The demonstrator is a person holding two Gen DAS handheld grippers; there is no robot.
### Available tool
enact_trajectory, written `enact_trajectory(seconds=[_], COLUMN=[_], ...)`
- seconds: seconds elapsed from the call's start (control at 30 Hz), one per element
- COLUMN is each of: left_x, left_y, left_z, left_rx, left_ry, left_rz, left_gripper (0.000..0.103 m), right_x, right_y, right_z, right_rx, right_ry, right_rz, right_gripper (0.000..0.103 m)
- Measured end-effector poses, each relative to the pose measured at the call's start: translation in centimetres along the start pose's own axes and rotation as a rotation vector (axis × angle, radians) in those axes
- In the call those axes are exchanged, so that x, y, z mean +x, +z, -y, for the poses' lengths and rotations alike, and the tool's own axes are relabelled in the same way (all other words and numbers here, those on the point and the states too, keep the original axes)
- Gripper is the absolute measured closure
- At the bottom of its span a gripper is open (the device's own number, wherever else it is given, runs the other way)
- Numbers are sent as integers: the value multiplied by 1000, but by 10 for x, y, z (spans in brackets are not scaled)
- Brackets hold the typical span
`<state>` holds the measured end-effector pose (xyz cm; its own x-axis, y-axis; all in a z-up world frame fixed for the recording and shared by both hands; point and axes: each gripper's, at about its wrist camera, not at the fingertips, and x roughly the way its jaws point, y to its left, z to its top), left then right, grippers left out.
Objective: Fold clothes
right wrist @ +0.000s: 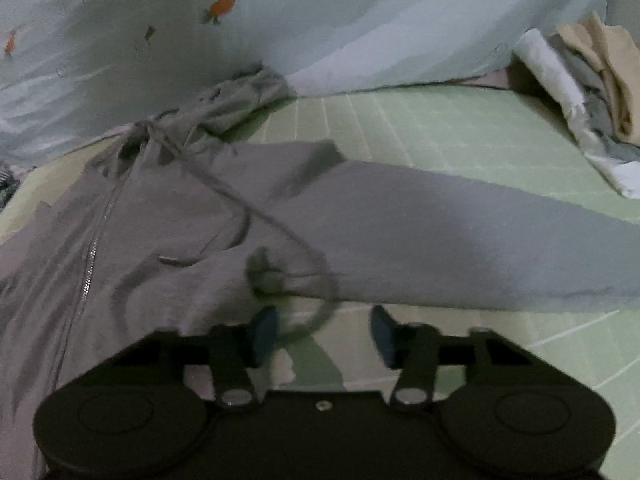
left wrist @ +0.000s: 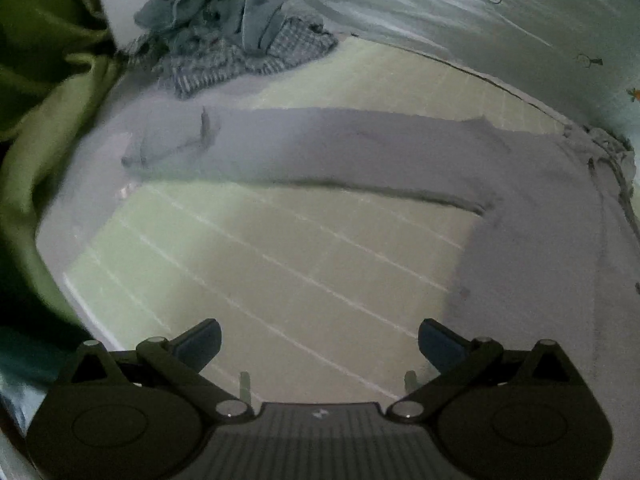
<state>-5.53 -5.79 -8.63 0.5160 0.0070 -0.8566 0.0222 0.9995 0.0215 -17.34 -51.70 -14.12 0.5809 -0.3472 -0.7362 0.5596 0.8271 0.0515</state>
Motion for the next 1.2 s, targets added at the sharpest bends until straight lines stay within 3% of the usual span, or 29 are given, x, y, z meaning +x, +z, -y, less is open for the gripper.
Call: enact_trajectory(seconds=[0.03, 0.13, 0.3, 0.43, 0.6, 0.7, 0.8, 0.83, 0.87, 0.93, 1.03, 1.2], left_x=[3, 13, 28, 46, 61, 70, 78, 80, 84, 90, 100, 117], left_y=[6, 22, 53, 67, 74, 83, 95, 99, 103, 110, 122, 135], left_z=[-8, -33, -74, -99, -133, -155, -174, -180, -186, -193, -190, -168], left_rx=[4, -3, -57, -33, -70, -135, -187, -204, -219, -233, -158, -44], left_ry=[1, -15, -47, -51, -36, -28, -7, 2, 13, 39, 50, -33], left_rz=[6, 14, 43, 61, 36, 27, 34, 36, 37, 39, 58, 70], left_gripper=[0, 0, 0, 0, 0, 0, 0, 0, 0, 0, 7, 14], right_x=[1, 4, -16, -68, -114, -116, -88, -78, -72, -64, -60, -47], right_y=[0, -1, 6, 22, 30, 21, -2, -13, -22, -39, -50, -48], right_z=[-6, -17, -16, -35, -78, -105, -128, -139, -151, -172, -186, -196], right_rx=[3, 19, 78, 45, 59, 90, 147, 125, 81, 12, 24, 4], right_ry=[-26, -90, -148, -166, -102, -1, 101, 78, 32, -36, -19, -52], right_rz=[-1, -1, 53, 214, 328, 303, 131, 66, 32, -14, -58, -90], right_gripper=[67, 100, 100, 100, 100, 100, 98, 83, 56, 31, 29, 26])
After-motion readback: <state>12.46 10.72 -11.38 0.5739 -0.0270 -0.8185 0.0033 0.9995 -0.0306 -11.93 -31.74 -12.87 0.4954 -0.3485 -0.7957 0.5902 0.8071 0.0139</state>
